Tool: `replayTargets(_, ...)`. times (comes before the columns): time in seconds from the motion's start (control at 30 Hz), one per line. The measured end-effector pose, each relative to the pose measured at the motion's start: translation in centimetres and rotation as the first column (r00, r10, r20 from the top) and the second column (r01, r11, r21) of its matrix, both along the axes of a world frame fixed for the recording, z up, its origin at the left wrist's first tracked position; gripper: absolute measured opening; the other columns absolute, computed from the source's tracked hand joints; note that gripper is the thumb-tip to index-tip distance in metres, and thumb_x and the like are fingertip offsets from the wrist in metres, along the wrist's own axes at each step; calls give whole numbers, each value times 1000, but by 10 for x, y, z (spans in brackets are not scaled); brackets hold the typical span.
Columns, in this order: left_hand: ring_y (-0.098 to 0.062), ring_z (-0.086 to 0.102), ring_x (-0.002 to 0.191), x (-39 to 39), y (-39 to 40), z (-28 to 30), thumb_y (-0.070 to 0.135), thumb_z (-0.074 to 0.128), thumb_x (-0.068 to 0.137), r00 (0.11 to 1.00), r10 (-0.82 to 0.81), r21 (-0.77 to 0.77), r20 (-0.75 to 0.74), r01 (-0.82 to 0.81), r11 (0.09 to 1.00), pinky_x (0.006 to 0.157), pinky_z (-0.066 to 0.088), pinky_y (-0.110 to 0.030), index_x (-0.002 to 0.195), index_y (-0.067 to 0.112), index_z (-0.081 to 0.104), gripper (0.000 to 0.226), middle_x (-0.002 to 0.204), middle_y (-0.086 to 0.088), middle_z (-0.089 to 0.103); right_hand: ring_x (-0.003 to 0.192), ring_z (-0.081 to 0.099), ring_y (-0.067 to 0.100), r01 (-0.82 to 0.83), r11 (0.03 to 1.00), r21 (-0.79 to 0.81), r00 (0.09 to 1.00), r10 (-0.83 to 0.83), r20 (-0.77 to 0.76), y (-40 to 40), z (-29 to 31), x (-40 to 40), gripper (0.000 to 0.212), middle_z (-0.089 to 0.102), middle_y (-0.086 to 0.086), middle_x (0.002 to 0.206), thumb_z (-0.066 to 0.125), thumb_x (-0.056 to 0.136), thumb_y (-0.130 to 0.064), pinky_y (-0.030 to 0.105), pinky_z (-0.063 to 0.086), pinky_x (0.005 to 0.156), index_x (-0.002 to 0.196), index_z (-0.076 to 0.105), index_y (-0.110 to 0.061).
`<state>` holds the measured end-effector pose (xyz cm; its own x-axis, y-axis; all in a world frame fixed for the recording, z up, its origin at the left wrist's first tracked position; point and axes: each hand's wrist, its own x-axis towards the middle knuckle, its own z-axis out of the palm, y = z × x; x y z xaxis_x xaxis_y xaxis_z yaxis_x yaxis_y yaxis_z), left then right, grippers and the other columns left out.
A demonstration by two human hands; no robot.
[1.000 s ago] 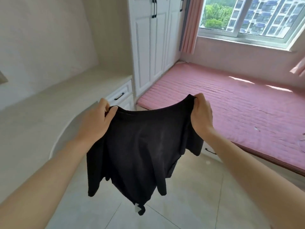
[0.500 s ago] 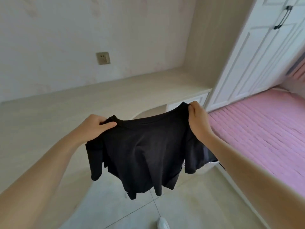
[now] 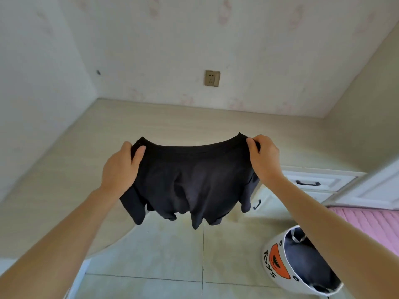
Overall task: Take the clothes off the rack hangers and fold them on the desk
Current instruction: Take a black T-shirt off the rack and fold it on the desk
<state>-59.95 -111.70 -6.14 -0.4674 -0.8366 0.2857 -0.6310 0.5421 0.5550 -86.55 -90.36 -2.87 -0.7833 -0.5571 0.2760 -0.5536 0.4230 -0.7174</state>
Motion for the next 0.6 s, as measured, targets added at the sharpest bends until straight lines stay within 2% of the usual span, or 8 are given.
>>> replayTargets(0.17,-27,47,50,7,-33,14,50,49,93,989,27,-124,146,-9,992,45,26,-33,86,6,38,46,56,-6,46,82,49,15,-96,995,-29,995,96,7,-43,0,-15,22,55,3,93,41,102,-25,13,33,65,91,55,-12)
replayTargets(0.4,-26,41,38,4,-114,15,47,58,90,956,84,-302,281,5,953,41,27,-27,85,7,39,45,46,-2,38,88,50,20,-207,978,-33,978,206,-34,-129,-1,-43,24,55,2,91,40,102,-25,26,36,76,90,55,-11)
replayTargets(0.6,-30,49,43,-22,-212,-7,44,52,93,919,105,-292,379,11,956,42,35,-32,90,6,38,41,51,-6,46,88,50,19,-255,966,29,966,256,-34,-230,-19,-79,25,56,4,92,40,102,-26,22,34,75,89,56,-13)
